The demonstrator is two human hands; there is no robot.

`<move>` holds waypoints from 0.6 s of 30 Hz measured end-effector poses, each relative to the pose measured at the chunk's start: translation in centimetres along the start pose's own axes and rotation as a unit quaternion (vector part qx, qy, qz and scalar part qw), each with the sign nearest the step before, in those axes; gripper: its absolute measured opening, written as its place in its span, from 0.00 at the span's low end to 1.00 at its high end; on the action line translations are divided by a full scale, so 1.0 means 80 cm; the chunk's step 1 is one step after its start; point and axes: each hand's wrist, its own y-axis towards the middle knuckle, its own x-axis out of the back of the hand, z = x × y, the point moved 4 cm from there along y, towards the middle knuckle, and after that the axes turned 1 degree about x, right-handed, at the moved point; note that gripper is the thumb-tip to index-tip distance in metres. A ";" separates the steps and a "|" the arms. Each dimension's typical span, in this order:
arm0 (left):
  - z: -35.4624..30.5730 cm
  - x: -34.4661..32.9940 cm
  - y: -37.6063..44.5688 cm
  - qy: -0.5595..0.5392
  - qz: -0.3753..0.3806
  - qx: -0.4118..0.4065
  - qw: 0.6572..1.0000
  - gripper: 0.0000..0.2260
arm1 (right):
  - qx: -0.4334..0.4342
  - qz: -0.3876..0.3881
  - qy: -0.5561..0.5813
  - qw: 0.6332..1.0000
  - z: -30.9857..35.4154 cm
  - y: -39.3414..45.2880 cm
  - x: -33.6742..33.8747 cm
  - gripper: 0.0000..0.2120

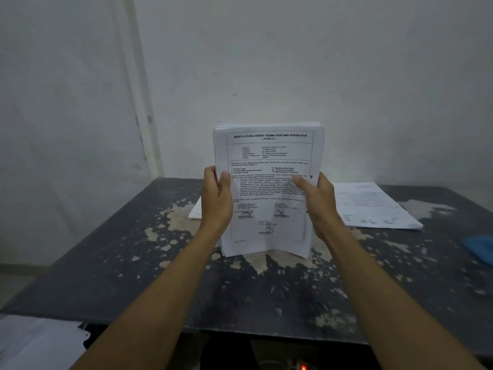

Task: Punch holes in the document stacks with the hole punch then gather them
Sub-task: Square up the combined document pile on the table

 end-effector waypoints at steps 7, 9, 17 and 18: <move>-0.022 -0.013 -0.008 -0.023 -0.027 -0.029 0.999 0.07 | 0.045 -0.025 -0.020 0.998 0.020 0.006 0.001 0.07; -0.022 -0.014 -0.010 -0.030 -0.017 -0.024 0.999 0.07 | 0.039 -0.033 -0.005 0.999 0.019 0.004 0.008 0.07; -0.026 -0.024 -0.017 -0.023 -0.029 -0.029 0.999 0.09 | 0.018 -0.039 0.025 0.999 0.017 -0.003 0.012 0.06; -0.029 -0.025 -0.017 -0.024 -0.034 -0.035 0.999 0.09 | 0.023 -0.042 0.019 0.999 0.019 -0.001 0.014 0.05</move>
